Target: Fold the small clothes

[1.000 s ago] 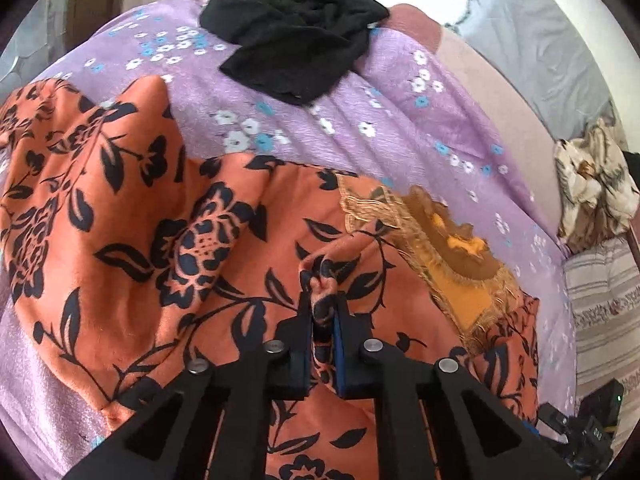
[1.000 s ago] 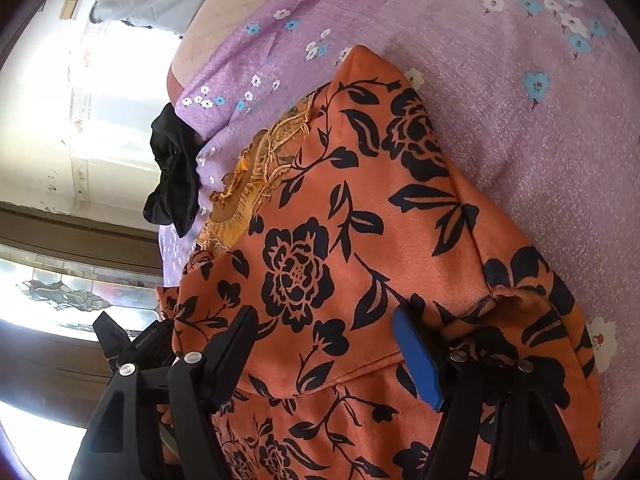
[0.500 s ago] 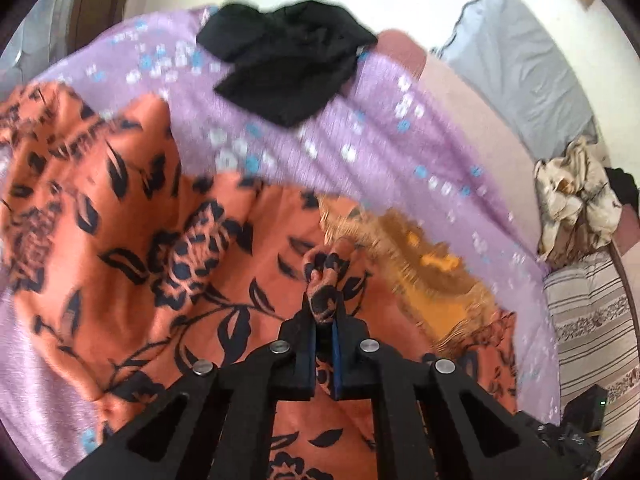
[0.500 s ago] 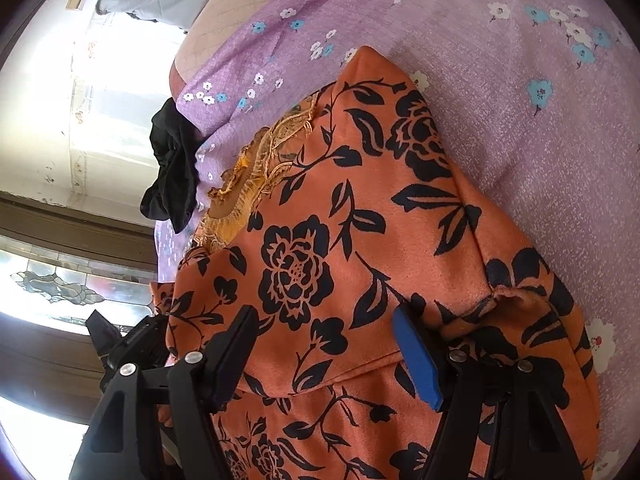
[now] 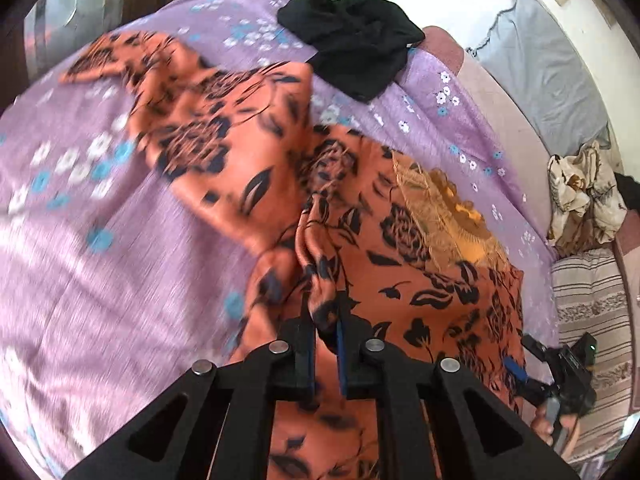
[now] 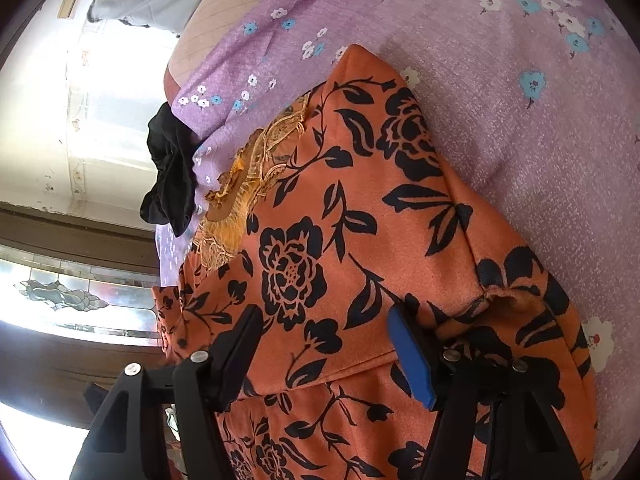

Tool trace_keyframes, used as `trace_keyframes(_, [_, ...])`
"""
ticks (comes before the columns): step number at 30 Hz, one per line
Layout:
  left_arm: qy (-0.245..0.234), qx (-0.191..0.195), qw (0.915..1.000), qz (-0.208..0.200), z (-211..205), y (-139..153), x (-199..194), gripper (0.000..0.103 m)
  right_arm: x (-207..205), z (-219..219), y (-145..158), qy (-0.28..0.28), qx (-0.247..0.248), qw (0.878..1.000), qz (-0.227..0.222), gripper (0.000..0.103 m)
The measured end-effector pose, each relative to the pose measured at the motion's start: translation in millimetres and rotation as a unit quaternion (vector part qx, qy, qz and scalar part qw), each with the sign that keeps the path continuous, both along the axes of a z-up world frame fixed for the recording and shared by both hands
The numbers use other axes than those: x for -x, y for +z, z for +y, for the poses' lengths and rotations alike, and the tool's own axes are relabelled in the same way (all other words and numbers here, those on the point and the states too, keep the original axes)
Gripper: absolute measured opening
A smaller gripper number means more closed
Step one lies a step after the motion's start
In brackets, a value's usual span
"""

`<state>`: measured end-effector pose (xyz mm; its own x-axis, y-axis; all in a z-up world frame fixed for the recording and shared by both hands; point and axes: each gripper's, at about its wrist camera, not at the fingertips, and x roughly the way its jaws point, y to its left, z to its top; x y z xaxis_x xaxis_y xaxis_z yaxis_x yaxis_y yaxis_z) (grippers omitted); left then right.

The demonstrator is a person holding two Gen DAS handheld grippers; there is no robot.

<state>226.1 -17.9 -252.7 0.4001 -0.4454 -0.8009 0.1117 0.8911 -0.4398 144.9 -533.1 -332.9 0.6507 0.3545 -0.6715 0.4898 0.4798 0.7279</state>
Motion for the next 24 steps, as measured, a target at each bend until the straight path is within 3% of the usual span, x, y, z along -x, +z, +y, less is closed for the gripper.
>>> trace_keyframes(2, [0.033, -0.013, 0.9992, -0.020, 20.6, 6.7, 9.5, 0.013, -0.4, 1.0, 0.5, 0.001, 0.003, 1.000, 0.002, 0.067])
trace_keyframes(5, [0.098, -0.056, 0.9913, -0.067, 52.1, 21.1, 14.9, 0.013, -0.9, 3.2, 3.2, -0.002, 0.010, 1.000, 0.005, 0.067])
trace_keyframes(8, [0.168, -0.051, 0.9813, -0.078, 89.0, 21.8, 10.9, 0.014, -2.5, 11.3, 17.9, -0.004, 0.042, 0.999, -0.007, 0.070])
trace_keyframes(10, [0.204, -0.045, 0.9756, -0.068, 105.0, 12.2, 4.9, 0.018, -5.6, 24.3, 38.6, 0.013, 0.072, 0.996, -0.054, 0.069])
trace_keyframes(12, [0.232, -0.036, 0.9706, -0.053, 117.7, 4.0, -2.5, 0.030, -9.4, 42.0, 59.3, 0.038, 0.088, 0.989, -0.117, 0.069])
trace_keyframes(15, [0.272, -0.010, 0.9615, -0.040, 132.6, -7.8, -19.2, 0.045, -22.3, 72.7, 70.2, 0.085, 0.096, 0.979, -0.157, 0.069])
trace_keyframes(17, [0.293, 0.003, 0.9551, -0.046, 139.8, -12.7, -31.5, 0.049, -32.8, 86.9, 62.5, 0.107, 0.093, 0.979, -0.146, 0.069])
trace_keyframes(19, [0.300, 0.028, 0.9528, -0.040, 144.9, -20.1, -42.2, 0.052, -47.6, 100.8, 43.5, 0.130, 0.089, 0.982, -0.106, 0.069])
trace_keyframes(21, [0.298, 0.062, 0.9520, -0.028, 147.5, -26.3, -49.9, 0.053, -61.3, 111.5, 17.1, 0.153, 0.091, 0.984, -0.031, 0.068])
trace_keyframes(24, [0.300, 0.104, 0.9480, -0.013, 148.4, -35.2, -63.7, 0.059, -62.7, 113.7, 13.8, 0.157, 0.101, 0.982, -0.022, 0.064])
